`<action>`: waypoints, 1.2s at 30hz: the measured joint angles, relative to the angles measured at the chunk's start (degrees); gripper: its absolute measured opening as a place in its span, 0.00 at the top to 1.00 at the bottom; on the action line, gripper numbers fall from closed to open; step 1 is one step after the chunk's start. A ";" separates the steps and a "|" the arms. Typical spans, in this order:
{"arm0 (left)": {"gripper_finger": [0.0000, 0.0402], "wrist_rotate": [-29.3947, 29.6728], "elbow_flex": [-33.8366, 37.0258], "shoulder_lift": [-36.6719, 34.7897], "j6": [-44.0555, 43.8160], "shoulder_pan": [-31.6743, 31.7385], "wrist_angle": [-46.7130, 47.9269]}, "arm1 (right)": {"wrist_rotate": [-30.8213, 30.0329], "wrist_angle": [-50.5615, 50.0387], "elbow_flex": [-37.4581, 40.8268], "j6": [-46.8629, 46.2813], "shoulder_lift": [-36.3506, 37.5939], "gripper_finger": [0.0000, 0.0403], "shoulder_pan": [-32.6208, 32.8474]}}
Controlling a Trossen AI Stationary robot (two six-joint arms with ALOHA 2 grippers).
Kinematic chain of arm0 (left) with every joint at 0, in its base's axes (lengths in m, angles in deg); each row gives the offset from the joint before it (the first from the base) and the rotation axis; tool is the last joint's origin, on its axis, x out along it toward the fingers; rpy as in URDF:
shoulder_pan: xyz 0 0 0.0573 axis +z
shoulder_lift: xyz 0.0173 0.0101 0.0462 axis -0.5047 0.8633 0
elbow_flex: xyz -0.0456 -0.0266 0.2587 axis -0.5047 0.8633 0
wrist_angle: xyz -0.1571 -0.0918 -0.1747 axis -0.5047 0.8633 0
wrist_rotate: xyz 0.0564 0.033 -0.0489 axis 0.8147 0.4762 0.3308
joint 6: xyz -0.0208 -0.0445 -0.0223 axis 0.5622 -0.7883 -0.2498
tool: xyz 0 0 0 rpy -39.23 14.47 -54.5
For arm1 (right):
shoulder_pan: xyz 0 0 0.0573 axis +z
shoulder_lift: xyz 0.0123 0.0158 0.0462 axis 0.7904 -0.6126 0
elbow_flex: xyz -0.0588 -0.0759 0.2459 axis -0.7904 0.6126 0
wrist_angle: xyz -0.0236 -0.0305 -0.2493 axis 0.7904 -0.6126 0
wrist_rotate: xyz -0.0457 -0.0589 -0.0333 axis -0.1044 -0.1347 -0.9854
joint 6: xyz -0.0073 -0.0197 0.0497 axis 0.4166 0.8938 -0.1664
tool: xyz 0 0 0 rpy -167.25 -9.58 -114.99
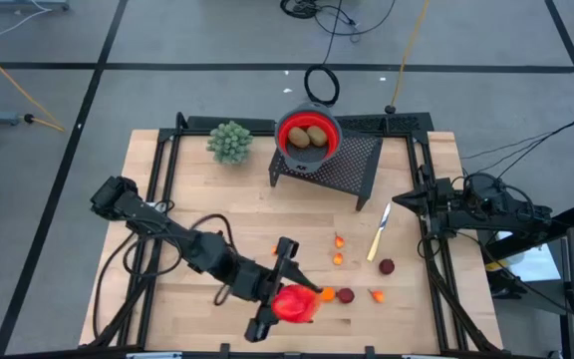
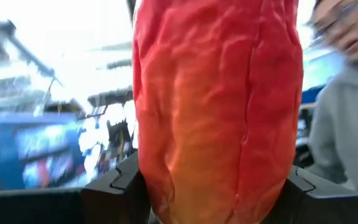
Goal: Pick & Place Fruit
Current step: Put the mango into the red strainer bowl
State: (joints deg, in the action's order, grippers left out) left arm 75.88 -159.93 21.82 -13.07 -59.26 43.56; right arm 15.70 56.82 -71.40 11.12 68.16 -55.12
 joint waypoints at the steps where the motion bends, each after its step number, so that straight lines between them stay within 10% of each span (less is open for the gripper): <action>1: 0.47 -1.57 0.00 0.00 0.98 0.00 -1.36 | 0.01 0.01 0.00 0.00 0.00 1.00 0.00; 16: 0.47 -5.69 0.00 0.00 2.56 0.60 -5.49 | 0.00 0.00 0.00 0.20 0.01 1.00 0.00; 36: 0.45 42.90 0.00 0.00 -36.51 5.04 -2.08 | 0.00 0.01 0.00 0.20 0.01 1.00 0.00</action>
State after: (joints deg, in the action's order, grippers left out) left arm 118.78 -159.93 21.82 -49.58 -54.22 41.48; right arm 15.70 56.83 -71.40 11.32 68.17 -55.12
